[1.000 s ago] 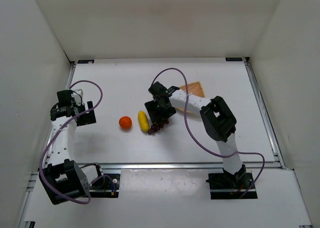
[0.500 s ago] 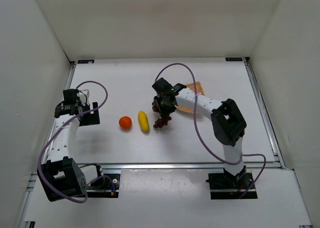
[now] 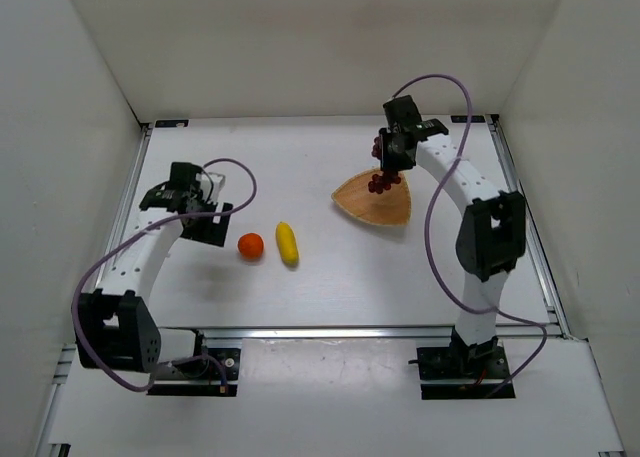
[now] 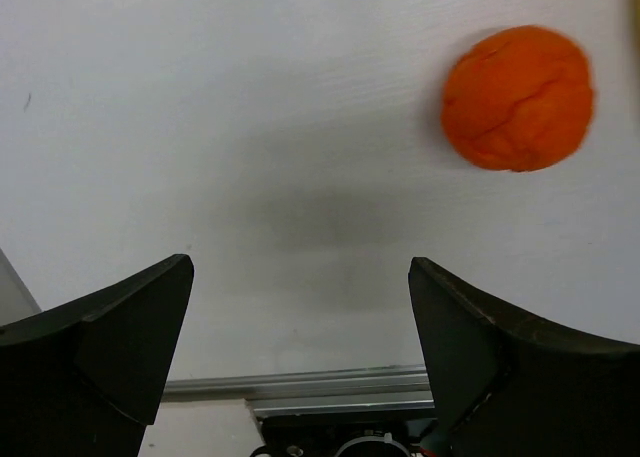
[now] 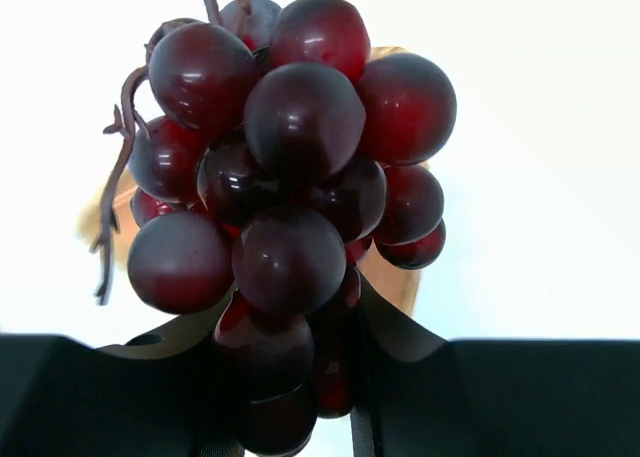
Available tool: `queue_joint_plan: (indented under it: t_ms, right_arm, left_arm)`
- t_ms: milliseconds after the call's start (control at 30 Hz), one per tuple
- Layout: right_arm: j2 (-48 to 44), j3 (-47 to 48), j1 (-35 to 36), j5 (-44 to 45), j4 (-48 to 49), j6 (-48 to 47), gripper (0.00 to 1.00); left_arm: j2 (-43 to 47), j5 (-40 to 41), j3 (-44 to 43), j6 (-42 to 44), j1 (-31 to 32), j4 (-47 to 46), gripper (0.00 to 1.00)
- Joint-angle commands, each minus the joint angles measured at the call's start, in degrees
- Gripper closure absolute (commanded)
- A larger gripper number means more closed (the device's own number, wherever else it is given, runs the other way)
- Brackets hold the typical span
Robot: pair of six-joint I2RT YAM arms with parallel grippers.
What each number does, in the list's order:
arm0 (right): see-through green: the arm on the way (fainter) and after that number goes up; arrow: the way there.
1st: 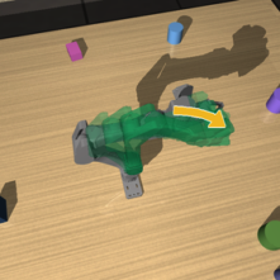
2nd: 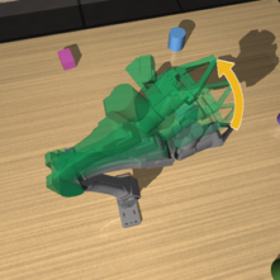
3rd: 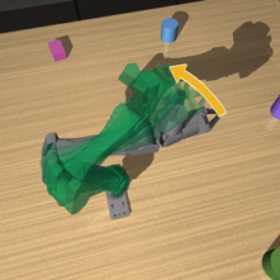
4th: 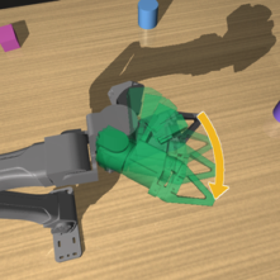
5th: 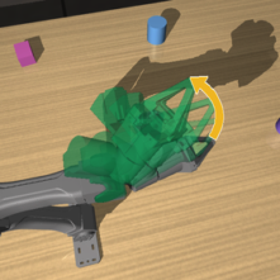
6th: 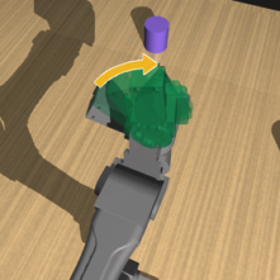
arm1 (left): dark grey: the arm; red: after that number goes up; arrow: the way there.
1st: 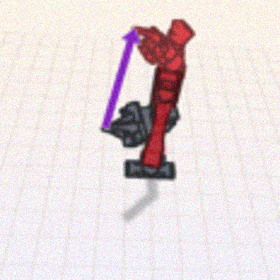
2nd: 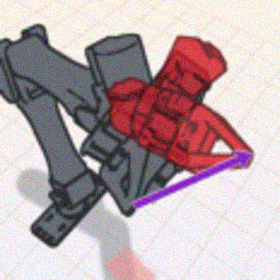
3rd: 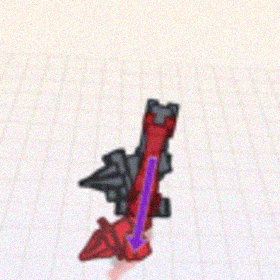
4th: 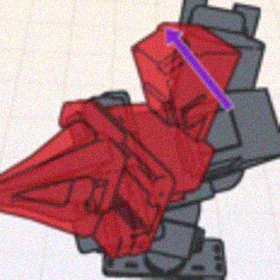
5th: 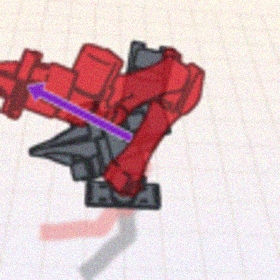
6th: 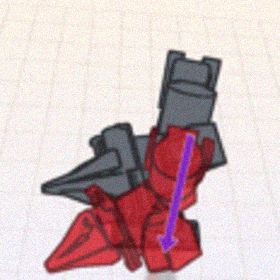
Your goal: Place and organize the fake fruits in the fruit bowl
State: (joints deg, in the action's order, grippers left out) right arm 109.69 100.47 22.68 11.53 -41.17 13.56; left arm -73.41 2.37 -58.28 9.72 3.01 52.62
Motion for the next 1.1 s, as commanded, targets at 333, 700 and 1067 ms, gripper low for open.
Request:
queue_joint_plan:
  t_ms: [333, 700, 1067]
  right_arm:
    - [11.6, 7.7, -3.0, 0.3, -5.7, -1.3, 0.03]
    - [-3.3, -1.7, -3.0, -1.0, -3.1, 1.3, 0.00]
    - [-10.5, -9.3, -3.0, 0.6, -2.6, 1.8, 0.00]
  left_arm:
    - [-14.7, -2.3, -10.0, -1.3, 15.6, 4.4, 0.00]
    - [-24.3, -4.7, -10.7, -1.8, 17.8, -0.4, 0.00]
    - [-26.9, -4.7, -11.3, -2.3, 17.8, -3.5, 0.28]
